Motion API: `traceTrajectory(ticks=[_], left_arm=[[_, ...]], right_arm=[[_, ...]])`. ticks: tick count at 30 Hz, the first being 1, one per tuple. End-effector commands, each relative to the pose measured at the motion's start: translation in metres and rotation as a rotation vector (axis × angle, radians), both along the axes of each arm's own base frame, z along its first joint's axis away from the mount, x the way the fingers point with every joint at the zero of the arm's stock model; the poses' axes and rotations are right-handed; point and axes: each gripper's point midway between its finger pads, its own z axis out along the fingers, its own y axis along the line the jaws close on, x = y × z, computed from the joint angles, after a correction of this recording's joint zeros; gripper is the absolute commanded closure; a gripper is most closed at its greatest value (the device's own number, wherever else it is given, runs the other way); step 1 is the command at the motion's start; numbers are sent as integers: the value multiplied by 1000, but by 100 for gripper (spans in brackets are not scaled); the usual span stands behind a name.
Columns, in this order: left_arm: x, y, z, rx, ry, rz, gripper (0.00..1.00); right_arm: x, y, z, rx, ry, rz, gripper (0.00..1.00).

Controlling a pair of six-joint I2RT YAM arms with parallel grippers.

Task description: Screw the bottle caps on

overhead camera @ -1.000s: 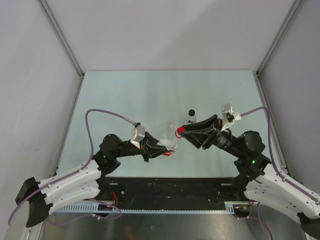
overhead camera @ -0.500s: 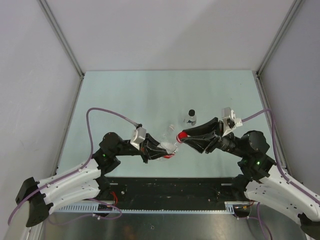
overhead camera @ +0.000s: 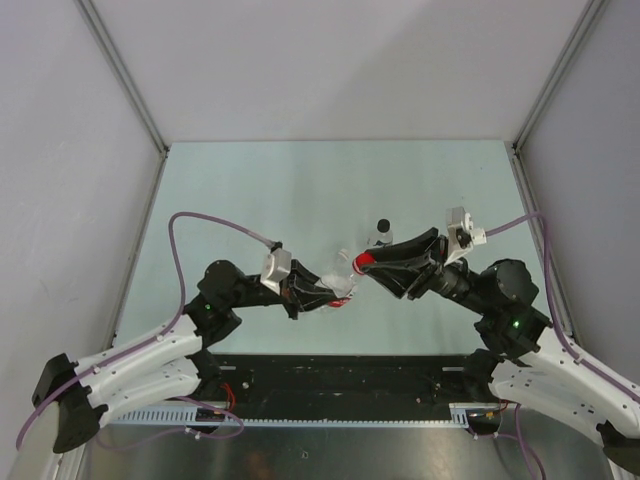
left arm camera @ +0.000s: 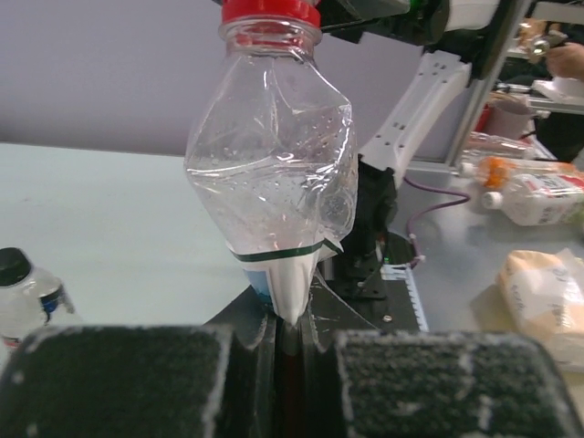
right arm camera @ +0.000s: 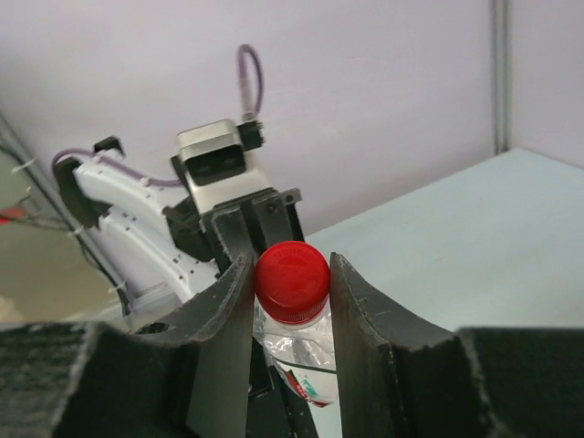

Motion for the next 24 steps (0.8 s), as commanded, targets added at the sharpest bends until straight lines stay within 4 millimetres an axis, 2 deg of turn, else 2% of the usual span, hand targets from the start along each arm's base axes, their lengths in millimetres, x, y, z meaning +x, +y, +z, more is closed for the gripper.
traceTrajectory(ticks=[1, 11, 18, 24], left_arm=[[17, 5, 76, -199, -227, 121, 100], [41, -9, 62, -144, -200, 181, 100], [65, -11, 55, -126, -184, 293, 100], [84, -19, 28, -54, -195, 355, 100]], right_arm=[[25, 11, -108, -301, 300, -104, 100], [39, 7, -126, -346, 379, -246, 100], [60, -6, -140, -261, 634, -500, 100], [62, 6, -128, -172, 671, -547, 100]])
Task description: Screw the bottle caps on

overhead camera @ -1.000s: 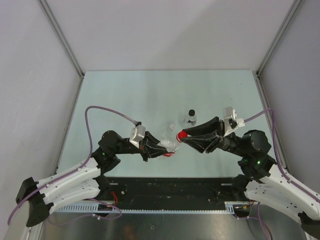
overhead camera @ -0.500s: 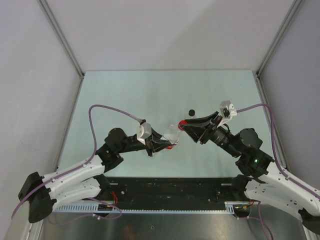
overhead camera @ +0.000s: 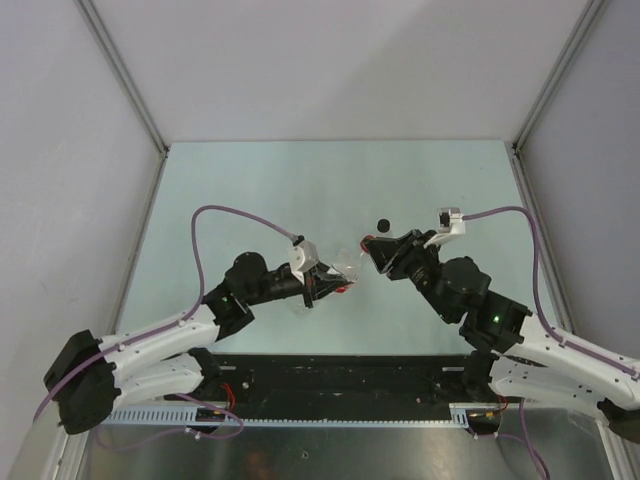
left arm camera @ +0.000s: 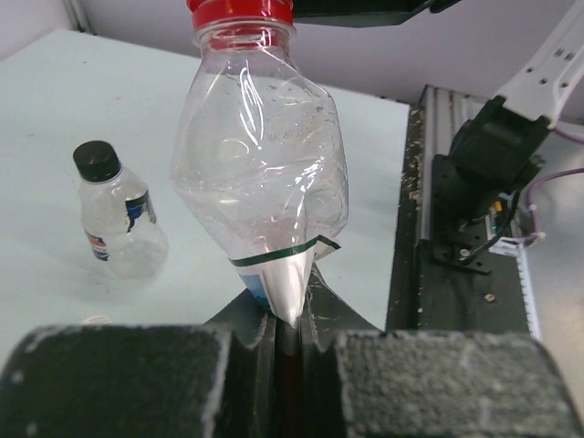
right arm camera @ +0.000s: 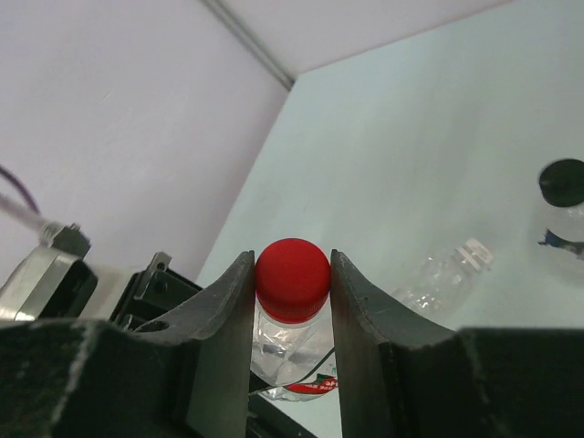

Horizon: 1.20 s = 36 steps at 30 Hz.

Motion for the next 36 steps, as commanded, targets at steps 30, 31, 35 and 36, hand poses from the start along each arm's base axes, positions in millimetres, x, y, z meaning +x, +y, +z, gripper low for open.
traceTrajectory(ticks=[30, 31, 35, 36], left_arm=[[13, 13, 9, -69, -175, 54, 100], [11, 17, 10, -72, -184, 41, 100], [-9, 26, 5, -61, -243, -110, 100], [-16, 29, 2, -54, -263, -163, 100]], right_arm=[[-71, -10, -5, -324, -273, 353, 2], [-74, -16, -8, -345, -280, 365, 2], [-90, -23, -21, -486, -440, 481, 3], [-96, -21, -25, -516, -504, 532, 4]])
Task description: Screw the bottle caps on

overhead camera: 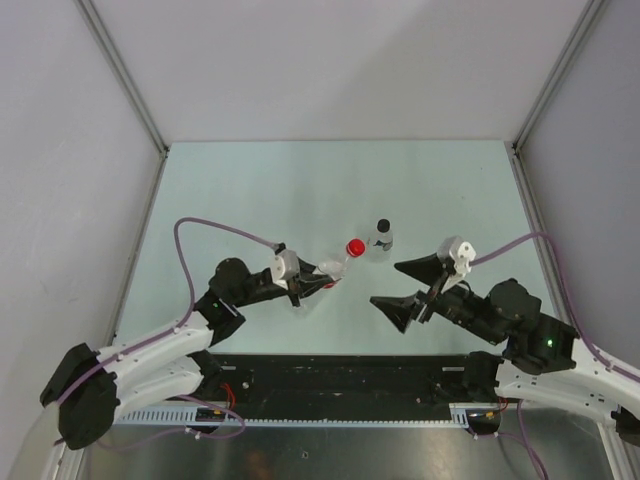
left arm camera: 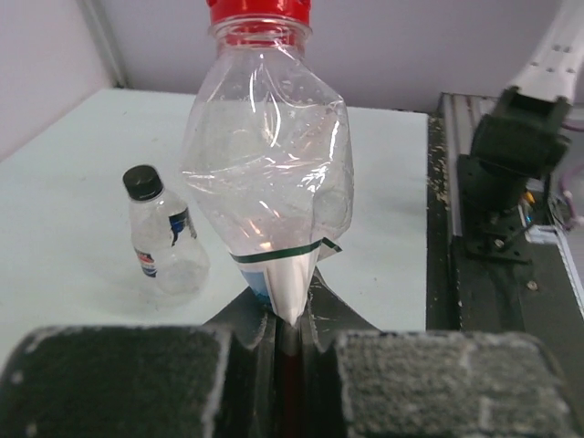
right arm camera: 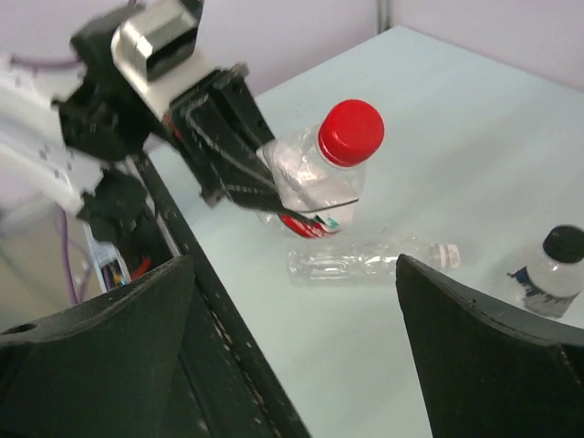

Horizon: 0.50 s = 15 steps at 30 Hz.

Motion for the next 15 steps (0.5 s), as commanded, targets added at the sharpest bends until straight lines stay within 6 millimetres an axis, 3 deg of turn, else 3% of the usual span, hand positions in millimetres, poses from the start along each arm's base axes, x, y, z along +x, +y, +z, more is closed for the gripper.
traceTrajectory(ticks=[1, 4, 7, 10, 15], left_arm=[[-39, 9, 3, 10, -156, -269, 100], [-53, 20, -7, 38, -182, -407, 100], [-58, 29, -10, 52, -150, -497, 100], [-73, 34, -13, 61, -135, -620, 100], [-79, 36, -16, 68, -99, -669, 100]], right_arm=[[-26, 6, -28, -199, -242, 229, 6], [-47, 20, -15, -162, -389, 383, 8], [-61, 27, -14, -185, -521, 493, 8], [-60, 32, -20, -223, -570, 518, 10], [-52, 41, -15, -232, -631, 504, 13]])
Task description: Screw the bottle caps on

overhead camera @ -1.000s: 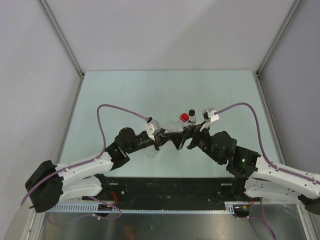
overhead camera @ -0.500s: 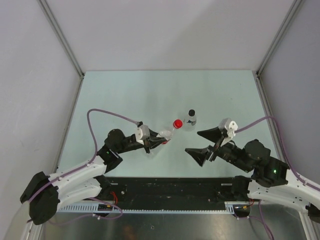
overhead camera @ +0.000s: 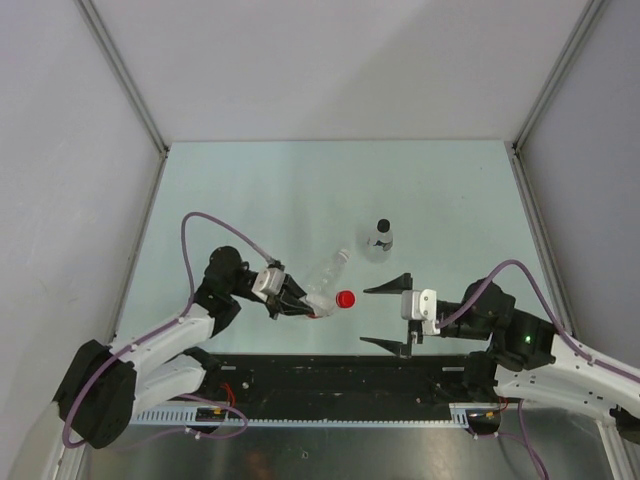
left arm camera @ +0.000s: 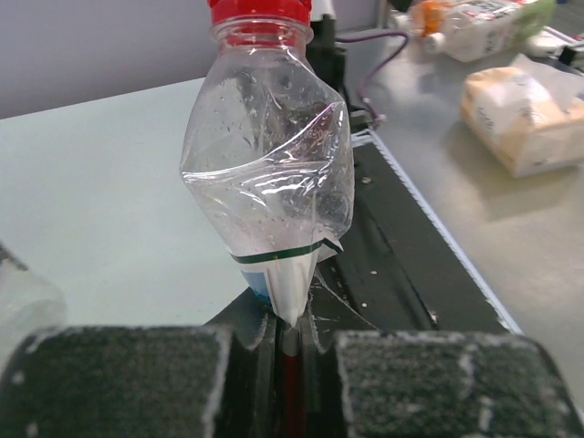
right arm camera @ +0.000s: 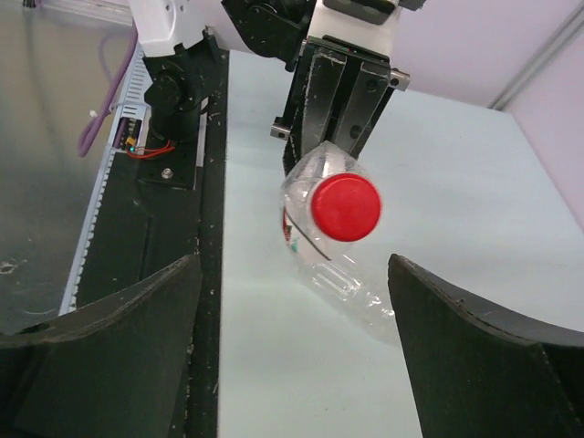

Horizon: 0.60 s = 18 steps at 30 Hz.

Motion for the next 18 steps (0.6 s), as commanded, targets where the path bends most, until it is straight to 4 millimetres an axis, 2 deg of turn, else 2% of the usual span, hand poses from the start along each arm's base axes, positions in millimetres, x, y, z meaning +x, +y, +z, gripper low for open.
traceTrajectory(ticks=[1, 6, 12, 18], left_arm=[[-19, 6, 13, -18, -45, -153, 100], [-22, 7, 14, -21, -48, -155, 100], [-21, 6, 12, -14, -33, -159, 100], [-21, 5, 12, -12, -30, -160, 100]], right_arm=[[1, 10, 22, 57, -145, 45, 13], [1, 16, 28, 72, -161, 60, 21], [-5, 32, 26, 72, -141, 127, 27], [-8, 39, 26, 66, -125, 157, 33]])
